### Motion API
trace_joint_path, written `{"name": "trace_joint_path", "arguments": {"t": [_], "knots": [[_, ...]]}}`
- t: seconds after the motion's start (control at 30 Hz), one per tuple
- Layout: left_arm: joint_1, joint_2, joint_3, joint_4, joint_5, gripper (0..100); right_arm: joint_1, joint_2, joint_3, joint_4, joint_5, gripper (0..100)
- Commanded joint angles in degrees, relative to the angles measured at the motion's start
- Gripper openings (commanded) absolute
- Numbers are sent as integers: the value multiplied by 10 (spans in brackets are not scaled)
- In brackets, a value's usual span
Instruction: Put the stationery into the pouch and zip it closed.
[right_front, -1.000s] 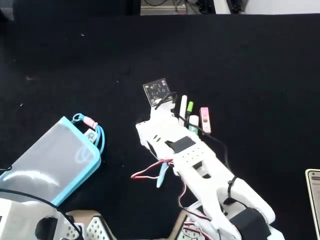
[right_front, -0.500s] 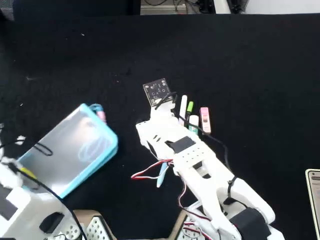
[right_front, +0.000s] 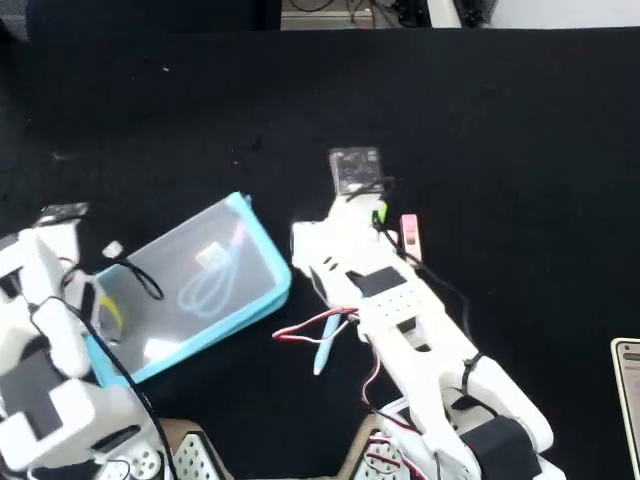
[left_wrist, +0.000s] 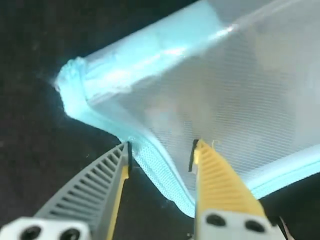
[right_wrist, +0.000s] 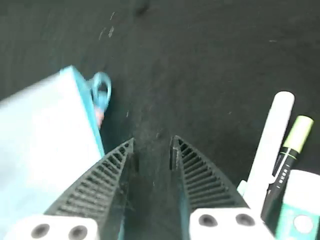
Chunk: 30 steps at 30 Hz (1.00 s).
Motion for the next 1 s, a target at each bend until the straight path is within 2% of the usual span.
{"name": "trace_joint_path", "arguments": {"t": [0.0,0.07,0.2,0.37,0.53,0.67,0.8,0.97], "knots": [[92,-104,54,-46,9,212,9,-4,2,-44,-37,116],[131,-156,86,-62,11,212,18,14,9,-70,-37,116],[189,-242,122,-71,66,212,67,44,9,-102,-40,116],[180,-324,76,-70,103,213,77,48,8,-105,-40,115],[192,-340,-6,-107,181,213,71,49,8,-105,-38,115],[211,-289,-29,-184,218,213,71,50,8,-105,-38,116],[212,-156,-61,-236,223,213,71,51,8,-105,-38,116],[218,17,-168,-215,248,213,71,51,8,-105,-38,116]]}}
